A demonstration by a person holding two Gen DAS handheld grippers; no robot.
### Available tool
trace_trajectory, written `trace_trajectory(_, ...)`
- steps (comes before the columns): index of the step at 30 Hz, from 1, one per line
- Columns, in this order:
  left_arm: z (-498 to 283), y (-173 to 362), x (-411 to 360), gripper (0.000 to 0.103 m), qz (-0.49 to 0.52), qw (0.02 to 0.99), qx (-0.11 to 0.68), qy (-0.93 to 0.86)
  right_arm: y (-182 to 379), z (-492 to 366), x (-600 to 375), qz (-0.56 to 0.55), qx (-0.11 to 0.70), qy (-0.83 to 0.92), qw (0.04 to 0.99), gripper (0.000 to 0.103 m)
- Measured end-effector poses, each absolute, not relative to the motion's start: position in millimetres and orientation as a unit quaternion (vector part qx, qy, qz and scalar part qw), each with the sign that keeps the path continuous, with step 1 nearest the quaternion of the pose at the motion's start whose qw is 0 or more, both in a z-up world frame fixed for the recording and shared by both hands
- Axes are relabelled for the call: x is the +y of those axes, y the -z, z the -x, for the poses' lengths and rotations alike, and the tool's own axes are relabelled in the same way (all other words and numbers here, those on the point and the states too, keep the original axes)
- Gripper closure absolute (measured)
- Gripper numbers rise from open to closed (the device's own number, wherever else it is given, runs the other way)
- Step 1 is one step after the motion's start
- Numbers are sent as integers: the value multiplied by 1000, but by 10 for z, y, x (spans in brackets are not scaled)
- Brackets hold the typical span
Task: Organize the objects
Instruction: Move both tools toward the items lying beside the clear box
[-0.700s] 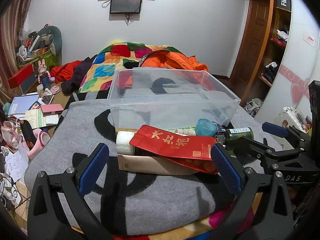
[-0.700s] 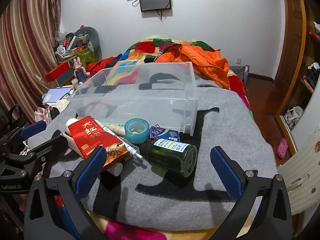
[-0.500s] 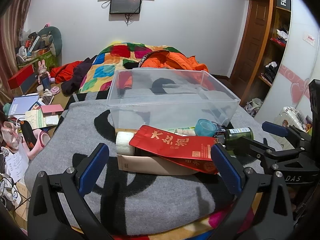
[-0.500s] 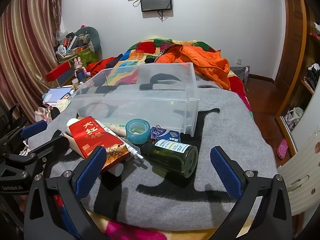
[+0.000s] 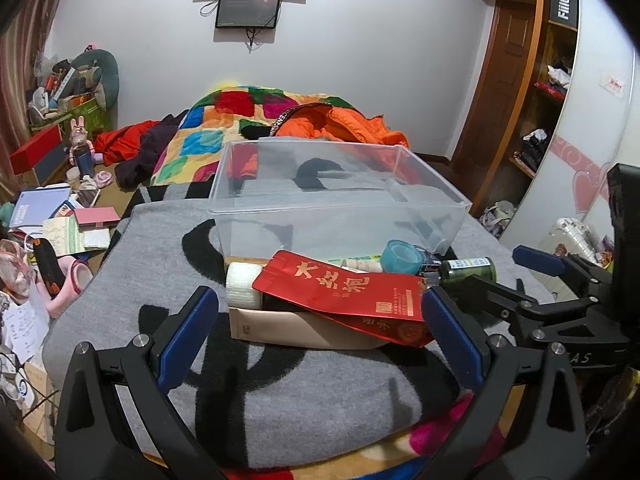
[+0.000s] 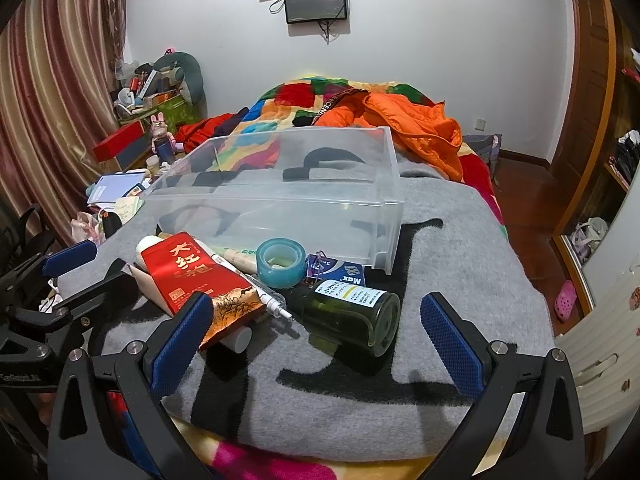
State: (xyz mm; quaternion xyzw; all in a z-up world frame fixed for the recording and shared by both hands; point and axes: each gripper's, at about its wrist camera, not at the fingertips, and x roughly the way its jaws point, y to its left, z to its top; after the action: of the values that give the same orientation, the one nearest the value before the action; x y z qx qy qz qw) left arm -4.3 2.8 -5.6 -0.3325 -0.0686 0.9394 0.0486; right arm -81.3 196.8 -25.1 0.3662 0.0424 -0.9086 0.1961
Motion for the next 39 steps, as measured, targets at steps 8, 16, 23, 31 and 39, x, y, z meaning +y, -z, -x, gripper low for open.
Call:
trace_trajectory(8,8,55,22,0,329,53,-72,-940,271,826,1957,-370,39,907,199,0)
trace_trajectory(16,47,132,-25,0,337,49,-79,-937,295,831,1949,-372,39,906,199,0)
trace_trajectory(23,70,238,-170,0,343,23,-69,-937,349,900,2018,-379,35,906,186,0)
trace_trajectory(31,232,508,-516,19,382,3,-112,-917,469,1076,2192,-403,4,902,157,0)
trace_trajectory(39,338,609,-511,20,388,32,-144,-910,621,1184,2172,-418,-5,895,155,1)
